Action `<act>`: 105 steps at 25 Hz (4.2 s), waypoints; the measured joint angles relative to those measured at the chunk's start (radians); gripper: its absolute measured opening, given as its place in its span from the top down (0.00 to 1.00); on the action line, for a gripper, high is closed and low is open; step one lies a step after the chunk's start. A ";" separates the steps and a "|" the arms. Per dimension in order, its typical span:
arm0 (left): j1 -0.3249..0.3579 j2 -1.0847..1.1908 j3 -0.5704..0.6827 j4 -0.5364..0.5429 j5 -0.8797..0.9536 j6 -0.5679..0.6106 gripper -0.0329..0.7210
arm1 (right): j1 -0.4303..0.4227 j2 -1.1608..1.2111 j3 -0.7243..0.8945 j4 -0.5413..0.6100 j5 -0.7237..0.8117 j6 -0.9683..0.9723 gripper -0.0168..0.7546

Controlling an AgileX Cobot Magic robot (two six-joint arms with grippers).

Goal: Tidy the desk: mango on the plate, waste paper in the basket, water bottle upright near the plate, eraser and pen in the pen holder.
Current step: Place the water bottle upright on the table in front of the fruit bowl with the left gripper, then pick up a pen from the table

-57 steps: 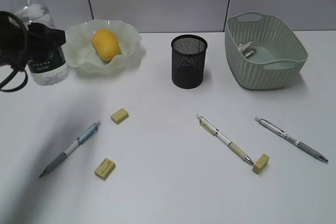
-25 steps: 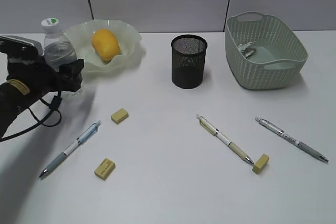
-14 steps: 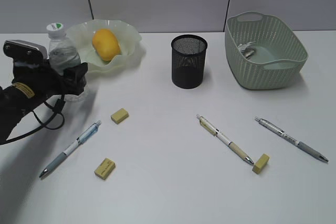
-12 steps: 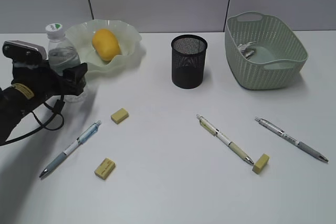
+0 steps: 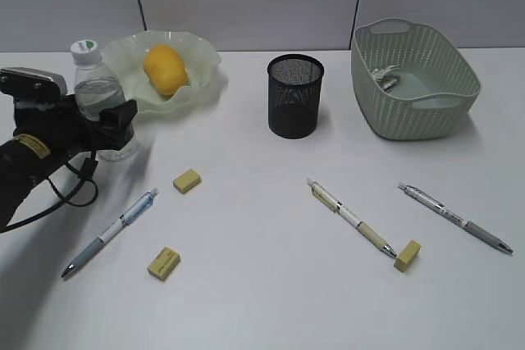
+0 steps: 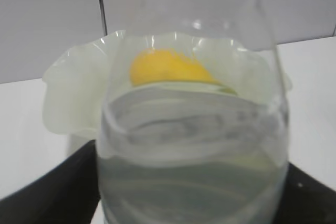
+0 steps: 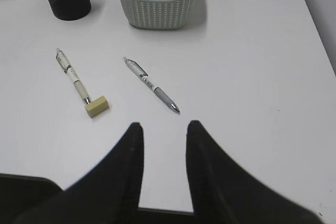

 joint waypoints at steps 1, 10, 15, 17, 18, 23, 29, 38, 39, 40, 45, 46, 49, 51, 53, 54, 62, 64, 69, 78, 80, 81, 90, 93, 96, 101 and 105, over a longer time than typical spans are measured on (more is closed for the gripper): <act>0.000 0.000 0.005 -0.002 -0.002 0.000 0.11 | 0.000 0.000 0.000 0.000 0.000 0.000 0.67; 0.000 -0.042 0.098 -0.006 -0.001 0.000 0.11 | 0.000 0.000 0.000 0.000 0.000 0.000 0.67; 0.000 -0.104 0.146 0.023 -0.001 0.000 0.12 | 0.000 0.000 0.000 0.000 0.000 0.000 0.67; 0.000 -0.140 0.173 0.024 -0.001 0.000 0.13 | 0.000 0.000 0.000 0.000 -0.001 0.000 0.67; 0.000 -0.163 0.189 0.024 -0.001 0.000 0.13 | 0.000 0.000 0.000 0.000 -0.001 0.000 0.67; 0.000 -0.289 0.253 0.020 -0.001 0.000 0.14 | 0.000 0.000 0.000 0.000 -0.001 0.000 0.67; 0.000 -0.512 0.309 0.016 0.028 0.000 0.16 | 0.000 0.000 0.000 0.000 -0.001 0.000 0.67; 0.000 -0.949 0.274 0.013 0.651 -0.046 0.17 | 0.000 0.000 0.000 0.000 -0.001 0.000 0.67; 0.000 -0.992 0.252 0.010 0.754 -0.047 0.17 | 0.000 0.000 0.000 0.000 -0.001 0.000 0.67; 0.000 -1.029 0.225 0.008 0.846 -0.047 0.17 | 0.000 0.000 0.000 0.000 -0.001 0.000 0.67; 0.000 -1.112 0.073 -0.067 1.382 -0.048 0.17 | 0.000 0.000 0.000 0.000 -0.001 0.000 0.67; 0.000 -1.112 0.036 -0.085 1.487 -0.048 0.17 | 0.000 0.000 0.000 0.000 -0.001 0.000 0.67; 0.000 -1.097 -0.074 -0.130 1.757 -0.044 0.19 | 0.000 0.000 0.000 0.000 -0.001 0.000 0.67; 0.003 -1.072 -0.158 -0.158 1.910 -0.038 0.21 | 0.000 0.000 0.000 0.000 -0.001 0.000 0.67; 0.023 -1.049 -0.227 -0.183 2.040 -0.017 0.21 | 0.000 0.000 0.000 0.000 -0.001 0.000 0.67; 0.042 -1.040 -0.255 -0.192 2.078 0.000 0.22 | 0.000 0.000 0.000 0.000 -0.001 0.000 0.67; 0.157 -1.040 -0.301 -0.228 2.210 0.135 0.24 | 0.000 0.000 0.000 0.000 -0.001 0.000 0.67; 0.157 -1.040 -0.301 -0.234 2.252 0.139 0.24 | 0.000 0.000 0.000 0.000 -0.001 0.000 0.67; 0.157 -1.106 -0.284 -0.236 2.344 0.140 0.25 | 0.000 0.000 0.000 0.000 -0.001 0.000 0.67; 0.157 -1.611 -0.090 -0.241 2.398 0.140 0.25 | 0.000 0.000 0.000 0.001 -0.001 0.000 0.67; 0.157 -1.700 -0.037 -0.241 2.400 0.140 0.25 | 0.000 0.000 0.000 0.001 -0.001 0.000 0.67; 0.157 -1.748 -0.009 -0.241 2.400 0.140 0.26 | 0.000 0.000 0.000 0.001 -0.001 0.000 0.67; 0.157 -2.059 0.144 -0.222 2.363 0.140 0.26 | 0.000 0.000 0.000 0.001 -0.001 0.000 0.67; 0.157 -2.133 0.171 -0.216 2.338 0.140 0.27 | 0.000 0.000 0.000 0.001 -0.001 0.000 0.67; 0.157 -2.170 0.184 -0.215 2.308 0.140 0.27 | 0.000 0.000 0.000 0.001 -0.002 0.000 0.67; 0.157 -2.171 0.203 -0.212 2.280 0.140 0.28 | 0.000 0.000 0.000 0.003 -0.001 0.000 0.67; 0.157 -2.172 0.205 -0.212 2.279 0.140 0.28 | 0.000 0.000 0.000 0.003 -0.001 0.000 0.67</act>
